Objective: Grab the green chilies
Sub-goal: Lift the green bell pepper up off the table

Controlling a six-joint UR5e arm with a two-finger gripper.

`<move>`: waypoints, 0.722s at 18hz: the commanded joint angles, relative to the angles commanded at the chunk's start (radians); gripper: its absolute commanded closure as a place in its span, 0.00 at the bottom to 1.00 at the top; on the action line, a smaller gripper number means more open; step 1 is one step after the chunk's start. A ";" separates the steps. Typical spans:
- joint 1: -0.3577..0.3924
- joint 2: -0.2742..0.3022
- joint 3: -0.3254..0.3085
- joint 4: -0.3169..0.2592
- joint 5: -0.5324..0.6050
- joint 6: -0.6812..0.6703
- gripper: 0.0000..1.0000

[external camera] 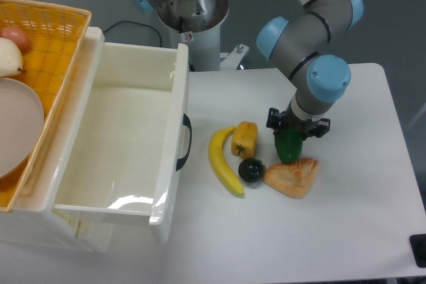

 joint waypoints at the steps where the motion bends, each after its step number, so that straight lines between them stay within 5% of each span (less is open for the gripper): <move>1: -0.002 0.008 0.011 -0.014 0.000 0.003 0.73; 6: -0.002 0.025 0.124 -0.118 -0.012 0.014 0.73; 13: -0.031 0.032 0.169 -0.123 -0.026 0.095 0.73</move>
